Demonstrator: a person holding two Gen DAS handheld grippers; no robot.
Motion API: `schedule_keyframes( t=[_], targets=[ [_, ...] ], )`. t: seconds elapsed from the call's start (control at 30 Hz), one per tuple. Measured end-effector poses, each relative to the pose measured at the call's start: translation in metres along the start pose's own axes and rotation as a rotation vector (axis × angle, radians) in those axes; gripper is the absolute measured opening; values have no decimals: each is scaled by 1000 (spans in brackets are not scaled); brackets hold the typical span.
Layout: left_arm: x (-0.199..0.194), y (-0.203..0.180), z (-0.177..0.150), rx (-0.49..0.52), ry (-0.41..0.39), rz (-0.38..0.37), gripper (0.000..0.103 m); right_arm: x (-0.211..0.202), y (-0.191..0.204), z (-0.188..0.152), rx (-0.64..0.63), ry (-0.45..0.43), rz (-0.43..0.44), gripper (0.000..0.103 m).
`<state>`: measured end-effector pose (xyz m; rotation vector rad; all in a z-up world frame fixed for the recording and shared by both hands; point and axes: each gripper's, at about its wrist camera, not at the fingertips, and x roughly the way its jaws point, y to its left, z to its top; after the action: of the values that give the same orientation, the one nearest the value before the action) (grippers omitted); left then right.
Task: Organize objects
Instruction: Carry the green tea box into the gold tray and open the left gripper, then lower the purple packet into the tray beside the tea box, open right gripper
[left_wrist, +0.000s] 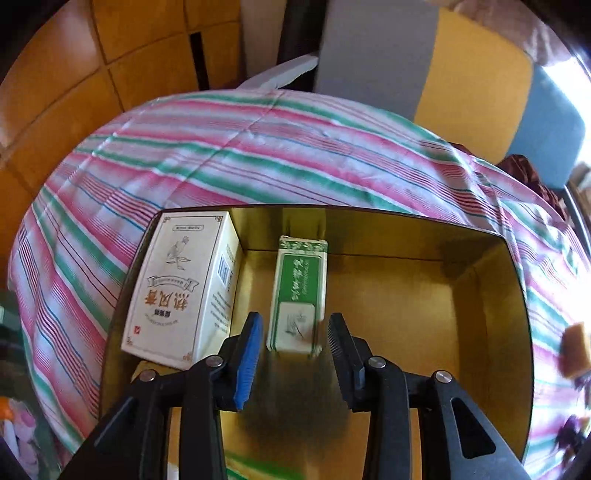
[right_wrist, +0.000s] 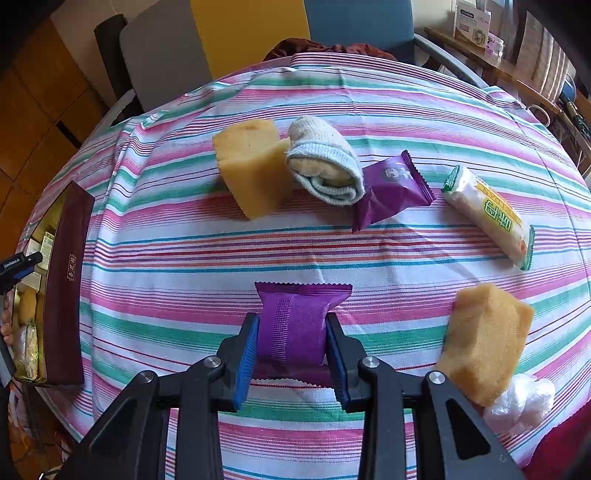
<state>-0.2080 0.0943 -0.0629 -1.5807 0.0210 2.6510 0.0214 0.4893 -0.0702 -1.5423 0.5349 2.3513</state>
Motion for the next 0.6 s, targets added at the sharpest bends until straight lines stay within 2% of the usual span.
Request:
schedule_keyframes(
  t=[0.17,0.37,0.5,0.6],
  targets=[
    [-30,4,-16,51,-66,-36,39,0,3,0,-16,-8,-13,35],
    [-70,26,-53,68,-117,-86,43,-7,4,0,-26,-39,-18,34],
    [-85,47,-72,67,-140,-83,44,-29,11,-2,-9,-90,28,34],
    [-93,61,-84,71,-157,-67,47,-50,36,-3,-42,-139,81,34]
  ],
)
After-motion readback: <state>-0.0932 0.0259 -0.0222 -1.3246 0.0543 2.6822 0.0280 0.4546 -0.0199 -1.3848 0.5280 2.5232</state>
